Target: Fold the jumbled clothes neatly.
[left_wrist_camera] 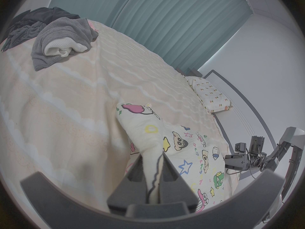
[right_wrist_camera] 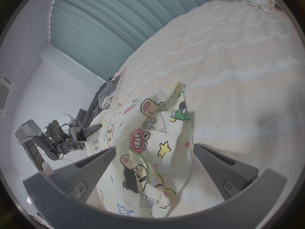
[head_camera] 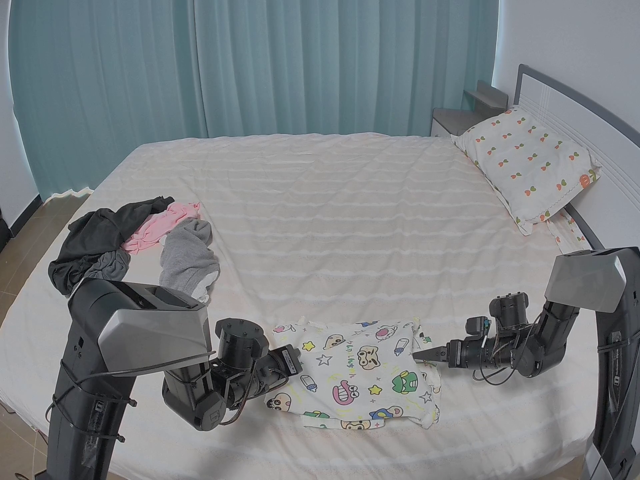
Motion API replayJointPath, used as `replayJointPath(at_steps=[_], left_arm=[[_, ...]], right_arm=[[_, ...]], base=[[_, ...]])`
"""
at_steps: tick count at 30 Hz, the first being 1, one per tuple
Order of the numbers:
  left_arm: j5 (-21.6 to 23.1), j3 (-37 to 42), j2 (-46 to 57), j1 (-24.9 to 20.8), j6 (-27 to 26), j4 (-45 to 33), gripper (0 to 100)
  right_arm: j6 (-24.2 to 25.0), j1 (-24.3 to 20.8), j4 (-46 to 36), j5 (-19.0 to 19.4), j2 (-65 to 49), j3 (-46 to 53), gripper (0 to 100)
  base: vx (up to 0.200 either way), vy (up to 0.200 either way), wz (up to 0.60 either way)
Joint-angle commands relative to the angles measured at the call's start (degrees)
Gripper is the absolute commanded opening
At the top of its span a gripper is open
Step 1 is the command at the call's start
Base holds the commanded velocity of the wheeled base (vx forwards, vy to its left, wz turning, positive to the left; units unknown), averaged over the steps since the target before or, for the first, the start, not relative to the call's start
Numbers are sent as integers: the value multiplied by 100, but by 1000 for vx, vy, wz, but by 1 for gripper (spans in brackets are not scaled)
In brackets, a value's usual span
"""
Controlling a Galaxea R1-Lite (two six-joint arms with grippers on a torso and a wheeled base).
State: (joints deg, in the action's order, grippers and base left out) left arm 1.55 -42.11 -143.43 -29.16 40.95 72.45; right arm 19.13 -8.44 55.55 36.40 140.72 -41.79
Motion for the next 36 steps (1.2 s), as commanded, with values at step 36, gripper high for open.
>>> replayJointPath(at_steps=[36], left_arm=[[3, 36, 8, 7, 27, 94, 0]], right_arm=[[-471, -510, -1565, 113, -106, -804, 100]], base=[[0, 0, 0]])
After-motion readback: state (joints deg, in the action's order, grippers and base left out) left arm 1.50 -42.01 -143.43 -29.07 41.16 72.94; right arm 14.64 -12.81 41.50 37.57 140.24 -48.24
